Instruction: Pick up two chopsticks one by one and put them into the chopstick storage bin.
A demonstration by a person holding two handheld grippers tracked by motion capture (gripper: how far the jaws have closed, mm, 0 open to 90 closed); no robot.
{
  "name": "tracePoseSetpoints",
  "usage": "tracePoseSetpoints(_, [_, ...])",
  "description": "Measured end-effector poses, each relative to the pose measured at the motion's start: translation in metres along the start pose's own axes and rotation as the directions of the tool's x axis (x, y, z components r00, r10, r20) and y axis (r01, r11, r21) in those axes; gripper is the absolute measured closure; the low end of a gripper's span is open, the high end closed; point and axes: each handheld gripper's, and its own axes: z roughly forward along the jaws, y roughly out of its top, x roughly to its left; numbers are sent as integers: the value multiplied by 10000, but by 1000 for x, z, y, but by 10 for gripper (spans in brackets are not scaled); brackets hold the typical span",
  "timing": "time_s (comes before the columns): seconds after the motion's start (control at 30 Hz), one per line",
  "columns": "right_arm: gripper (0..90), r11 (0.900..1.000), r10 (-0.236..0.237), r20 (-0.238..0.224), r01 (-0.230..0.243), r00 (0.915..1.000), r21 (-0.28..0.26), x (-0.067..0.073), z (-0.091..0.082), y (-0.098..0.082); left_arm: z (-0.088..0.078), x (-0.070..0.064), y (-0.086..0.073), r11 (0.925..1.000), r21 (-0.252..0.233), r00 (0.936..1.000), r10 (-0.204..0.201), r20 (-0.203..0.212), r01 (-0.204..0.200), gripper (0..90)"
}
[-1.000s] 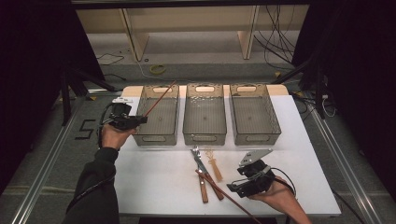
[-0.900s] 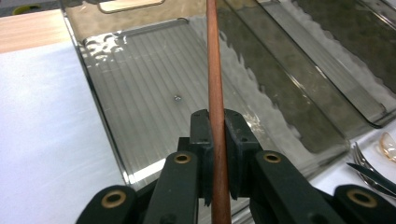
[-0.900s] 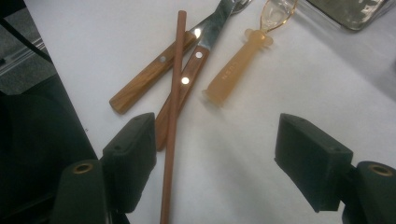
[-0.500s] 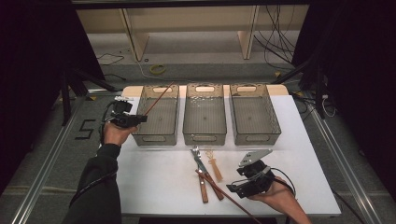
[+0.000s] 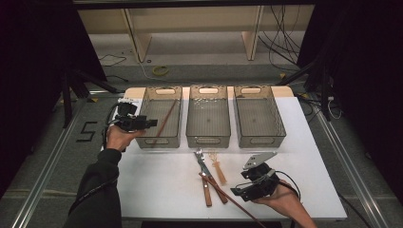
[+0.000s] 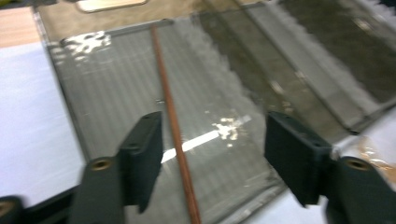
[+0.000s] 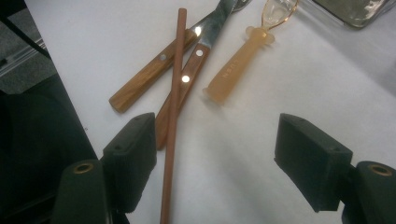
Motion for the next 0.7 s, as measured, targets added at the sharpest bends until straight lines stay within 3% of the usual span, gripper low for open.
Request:
tracePoseSetpoints(0.07, [301,10000,39,2,-39,10000,1,0,-1,0,-3,-6,-4,9997,-253,9994,-38,350,47,282])
tracePoseSetpoints(0.2, [301,9999,160,-16,-160,9999,8,-1,-1,0,-9,-18,-12,9974,-709,9951,-22,987,93,239])
tracePoseSetpoints(0.27, [301,9999,73,-55,-72,10000,118,-1,0,0,-11,-28,-17,9951,-976,9901,269,1378,-134,231])
tracePoseSetpoints(0.33, [300,9999,-67,-65,68,10000,147,-1,1,0,-11,-38,-20,9939,-931,9879,716,1378,-591,231])
tracePoseSetpoints(0.43, [300,9996,107,-94,-105,9999,271,0,2,0,-13,-48,-25,9913,-1133,9836,847,1595,-670,229])
tracePoseSetpoints(0.7, [294,9990,21,-133,-15,9999,437,0,3,0,-14,-67,-36,9840,-1479,9733,1269,1913,-992,219])
